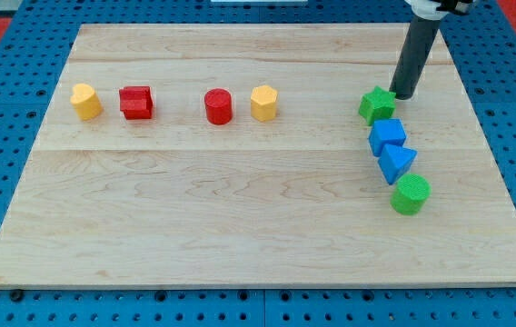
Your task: Push green star away from the top of the blue cube
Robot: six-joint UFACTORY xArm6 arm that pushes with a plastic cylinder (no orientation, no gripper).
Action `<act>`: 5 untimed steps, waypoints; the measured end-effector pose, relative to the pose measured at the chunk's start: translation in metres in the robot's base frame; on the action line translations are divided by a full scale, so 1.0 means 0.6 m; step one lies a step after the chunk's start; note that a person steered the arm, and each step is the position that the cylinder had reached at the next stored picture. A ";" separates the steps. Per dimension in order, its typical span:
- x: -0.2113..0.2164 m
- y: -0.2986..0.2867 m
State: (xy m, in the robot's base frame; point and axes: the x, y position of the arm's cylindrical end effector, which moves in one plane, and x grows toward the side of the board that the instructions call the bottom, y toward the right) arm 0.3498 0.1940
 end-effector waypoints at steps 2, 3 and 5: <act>0.037 0.012; 0.045 -0.017; 0.040 -0.070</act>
State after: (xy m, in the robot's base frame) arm 0.3739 0.1521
